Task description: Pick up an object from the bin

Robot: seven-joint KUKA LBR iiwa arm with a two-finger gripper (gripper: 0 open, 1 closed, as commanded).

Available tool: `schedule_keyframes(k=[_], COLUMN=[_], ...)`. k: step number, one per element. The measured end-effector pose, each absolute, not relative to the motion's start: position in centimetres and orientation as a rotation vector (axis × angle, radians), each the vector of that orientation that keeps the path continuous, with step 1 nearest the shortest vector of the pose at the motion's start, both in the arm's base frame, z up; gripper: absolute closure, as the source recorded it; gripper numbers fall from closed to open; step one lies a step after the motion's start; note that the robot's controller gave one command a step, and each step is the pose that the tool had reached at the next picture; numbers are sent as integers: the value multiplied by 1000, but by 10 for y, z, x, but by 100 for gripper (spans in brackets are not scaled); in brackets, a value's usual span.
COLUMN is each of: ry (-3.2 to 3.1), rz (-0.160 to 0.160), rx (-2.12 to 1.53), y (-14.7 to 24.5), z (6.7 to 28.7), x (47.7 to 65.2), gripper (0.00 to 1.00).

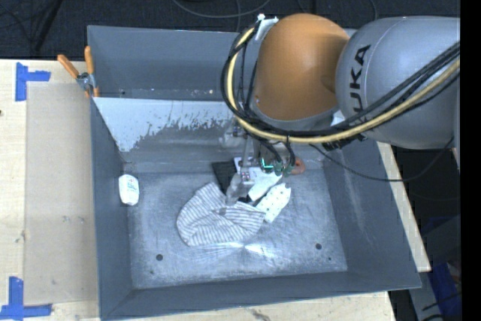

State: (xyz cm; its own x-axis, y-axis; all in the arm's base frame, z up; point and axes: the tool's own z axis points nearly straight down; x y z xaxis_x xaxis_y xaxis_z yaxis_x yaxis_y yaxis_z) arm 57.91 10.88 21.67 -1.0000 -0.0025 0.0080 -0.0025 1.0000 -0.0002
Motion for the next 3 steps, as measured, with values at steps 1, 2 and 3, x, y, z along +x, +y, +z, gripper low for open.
schedule_keyframes(k=[1, 2, 3], ry=[-3140, -3144, -3136], rz=[-1, -2, -1], rx=[1, 1, 205], y=[108, 109, 109], z=[220, 219, 174], x=[581, 581, 563], gripper=[0, 0, 0])
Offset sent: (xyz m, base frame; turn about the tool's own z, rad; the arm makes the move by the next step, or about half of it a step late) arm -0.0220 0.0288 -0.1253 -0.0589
